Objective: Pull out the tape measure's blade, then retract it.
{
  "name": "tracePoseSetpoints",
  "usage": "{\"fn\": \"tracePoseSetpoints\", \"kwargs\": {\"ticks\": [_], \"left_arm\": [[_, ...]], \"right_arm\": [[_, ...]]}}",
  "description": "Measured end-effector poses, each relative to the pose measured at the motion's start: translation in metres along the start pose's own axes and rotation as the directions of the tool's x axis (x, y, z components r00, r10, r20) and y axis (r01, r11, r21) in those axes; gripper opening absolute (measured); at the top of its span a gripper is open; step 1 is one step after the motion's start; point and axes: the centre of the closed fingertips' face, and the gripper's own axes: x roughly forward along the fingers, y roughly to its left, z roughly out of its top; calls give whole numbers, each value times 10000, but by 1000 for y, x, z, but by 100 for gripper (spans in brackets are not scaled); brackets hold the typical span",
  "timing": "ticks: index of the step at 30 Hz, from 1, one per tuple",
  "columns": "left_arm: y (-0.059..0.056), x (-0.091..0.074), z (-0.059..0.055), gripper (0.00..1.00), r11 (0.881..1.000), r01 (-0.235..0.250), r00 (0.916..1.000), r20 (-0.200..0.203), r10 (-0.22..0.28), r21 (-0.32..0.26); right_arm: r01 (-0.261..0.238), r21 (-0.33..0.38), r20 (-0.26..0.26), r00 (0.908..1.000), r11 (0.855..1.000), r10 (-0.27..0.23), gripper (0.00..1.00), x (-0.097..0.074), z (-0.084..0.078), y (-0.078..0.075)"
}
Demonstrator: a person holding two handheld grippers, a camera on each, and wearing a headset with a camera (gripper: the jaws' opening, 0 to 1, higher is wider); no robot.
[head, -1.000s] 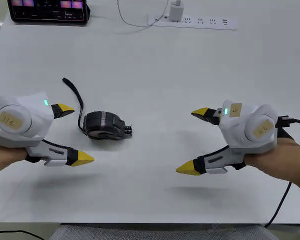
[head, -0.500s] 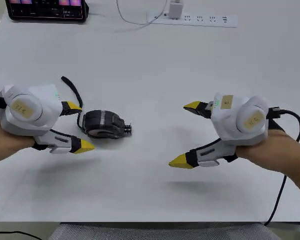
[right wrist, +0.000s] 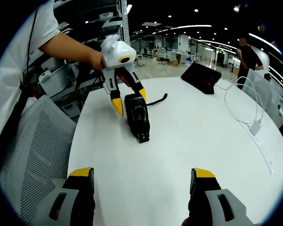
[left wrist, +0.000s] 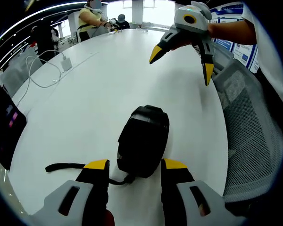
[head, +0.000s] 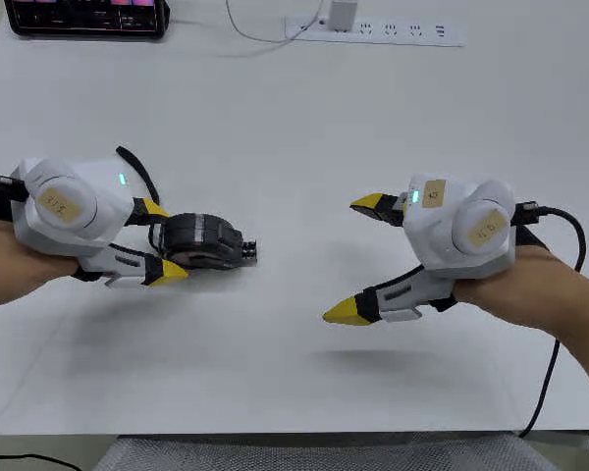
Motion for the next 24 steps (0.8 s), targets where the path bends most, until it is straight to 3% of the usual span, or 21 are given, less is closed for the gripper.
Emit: {"fn": "tracePoseSetpoints", "kwargs": {"ticks": [10,24], "left_arm": [[-2,5,2,31,9996,199,9998,-29,-198,196],[-3,8,2,28,9987,325,9994,-85,-322,399]], "right_arm": [[-71,-35,20,10000,10000,72,81,5,2,-1],[-204,-120,146,9997,9997,206,77,13,5,-4]]}}
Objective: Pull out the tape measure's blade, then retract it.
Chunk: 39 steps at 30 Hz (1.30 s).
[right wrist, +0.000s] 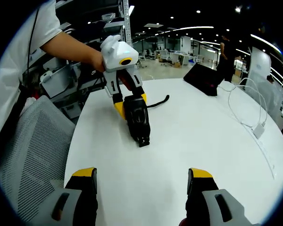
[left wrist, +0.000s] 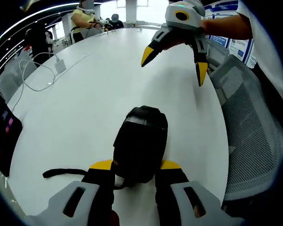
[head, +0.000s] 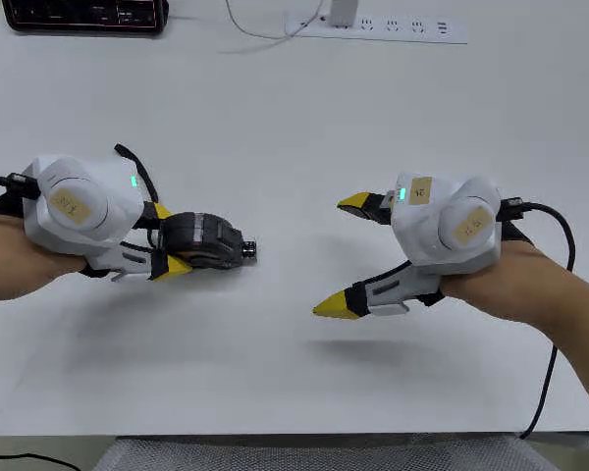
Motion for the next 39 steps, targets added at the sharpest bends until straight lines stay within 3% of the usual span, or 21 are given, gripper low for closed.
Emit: {"fn": "tracePoseSetpoints", "kwargs": {"ticks": [19,39], "left_arm": [[1,1,-1,27,9999,108,9999,-101,-107,81],[0,1,-1,27,9999,98,9997,-207,-97,32]], "right_arm": [[-279,-297,97,9996,9992,282,73,22,10,-6],[-761,-1025,-264,9969,9918,738,56,58,21,-12]]}}
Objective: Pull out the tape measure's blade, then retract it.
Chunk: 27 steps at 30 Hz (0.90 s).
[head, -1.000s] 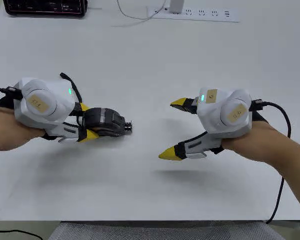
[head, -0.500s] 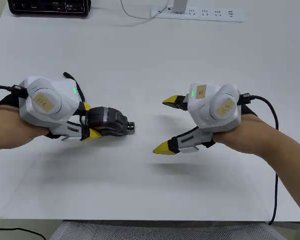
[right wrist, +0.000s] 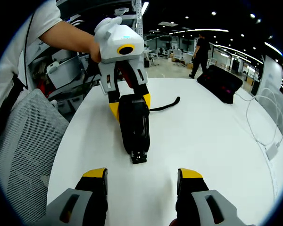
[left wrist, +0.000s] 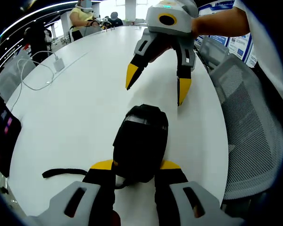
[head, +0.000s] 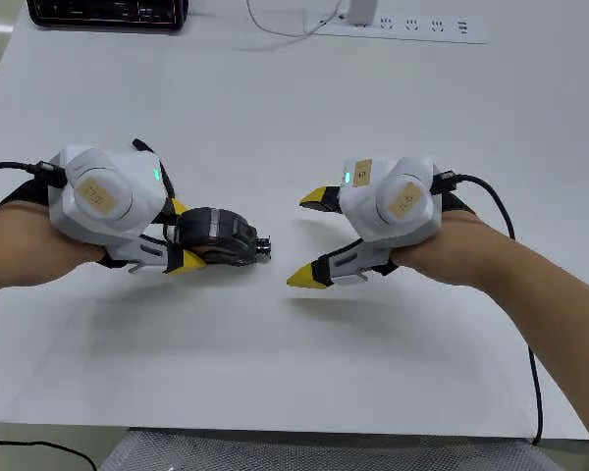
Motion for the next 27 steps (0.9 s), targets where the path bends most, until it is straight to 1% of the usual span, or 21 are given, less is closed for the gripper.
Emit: {"fn": "tracePoseSetpoints", "kwargs": {"ticks": [5,15,18,20,27], "left_arm": [[0,0,0,27,10000,4,10000,-16,-4,-3],[0,0,0,27,10000,-3,10000,-19,3,13],[0,0,0,27,10000,3,10000,-16,-3,14],[0,0,0,27,10000,6,10000,-14,-6,13],[0,1,0,27,10000,20,10000,1,-20,13]], "right_arm": [[-63,-33,37,10000,10000,63,52,8,1,-1],[-136,-217,232,9996,9997,141,43,21,7,-1],[-216,-240,223,9995,9995,221,39,25,7,0],[-285,-360,123,9995,9989,290,37,28,4,1],[-431,-427,218,9988,9982,441,28,32,7,4]]}}
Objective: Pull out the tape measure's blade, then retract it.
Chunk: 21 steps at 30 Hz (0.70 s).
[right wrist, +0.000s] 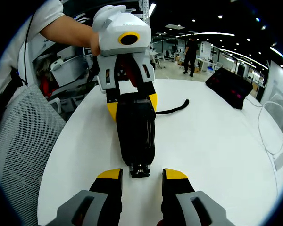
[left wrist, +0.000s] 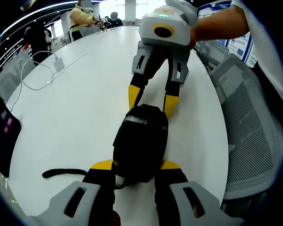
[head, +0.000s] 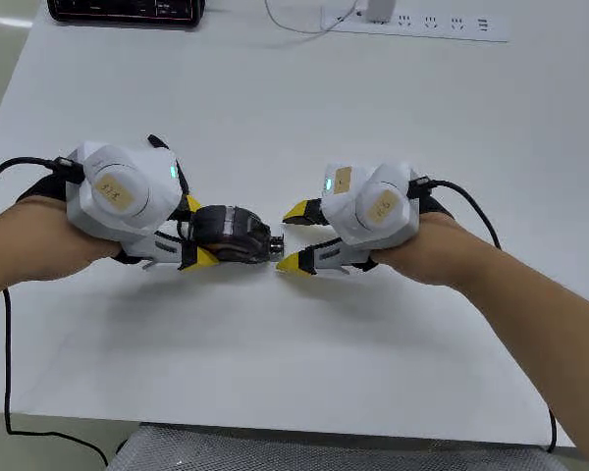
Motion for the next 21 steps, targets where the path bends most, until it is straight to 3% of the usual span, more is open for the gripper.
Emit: {"fn": "tracePoseSetpoints", "kwargs": {"ticks": [21], "left_arm": [[0,0,0,27,10000,3,10000,84,-3,-11]], "right_arm": [[-229,-268,78,9997,9994,231,15,9,1,3]]}}
